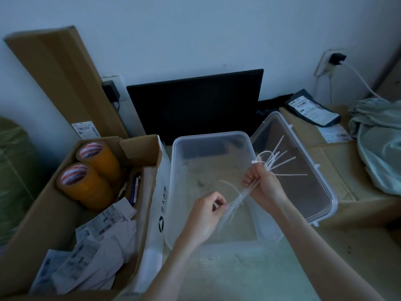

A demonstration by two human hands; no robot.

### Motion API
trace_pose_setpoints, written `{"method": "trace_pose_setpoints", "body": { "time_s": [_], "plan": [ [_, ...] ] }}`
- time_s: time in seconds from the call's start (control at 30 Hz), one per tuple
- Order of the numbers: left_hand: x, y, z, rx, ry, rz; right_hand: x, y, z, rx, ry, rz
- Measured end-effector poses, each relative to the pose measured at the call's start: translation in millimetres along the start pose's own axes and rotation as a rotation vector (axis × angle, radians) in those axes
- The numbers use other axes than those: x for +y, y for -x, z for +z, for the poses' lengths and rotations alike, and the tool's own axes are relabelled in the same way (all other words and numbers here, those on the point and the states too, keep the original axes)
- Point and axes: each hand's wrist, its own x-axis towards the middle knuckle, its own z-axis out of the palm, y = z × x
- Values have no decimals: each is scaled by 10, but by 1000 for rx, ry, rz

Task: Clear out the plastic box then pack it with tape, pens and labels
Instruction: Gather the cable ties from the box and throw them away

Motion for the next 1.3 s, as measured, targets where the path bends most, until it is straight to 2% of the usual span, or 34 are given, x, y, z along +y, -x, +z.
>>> {"method": "trace_pose_setpoints", "body": {
  "time_s": [0.17,0.33,0.47,0.67,0.77,0.87,1.1,1.3],
  "plan": [
    [-15,-103,-48,-129,-81,-141,-29,-10,59,0,-134,-8],
    [128,-152,-110,-340,171,-235,-21,22,181,-36,35,-66],
    [207,-143,-114,-404,236,-125,-43,82,272,-14,194,-174],
    [264,-7,-281,-450,337,-101,-205,435,285,-11,293,-221],
    [383,85,-300,-485,337,-82,-287,680,182,0,277,-213],
    [467,149,-227,-501,222,16,-332,1018,7,48,169,-218],
    [741,467,315,-777,-130,406,-10,2044,-768,400,26,-203],
    [739,754,1107,-1115,-280,451,501,2879,-1517,696,-200,-143]
  ]
}}
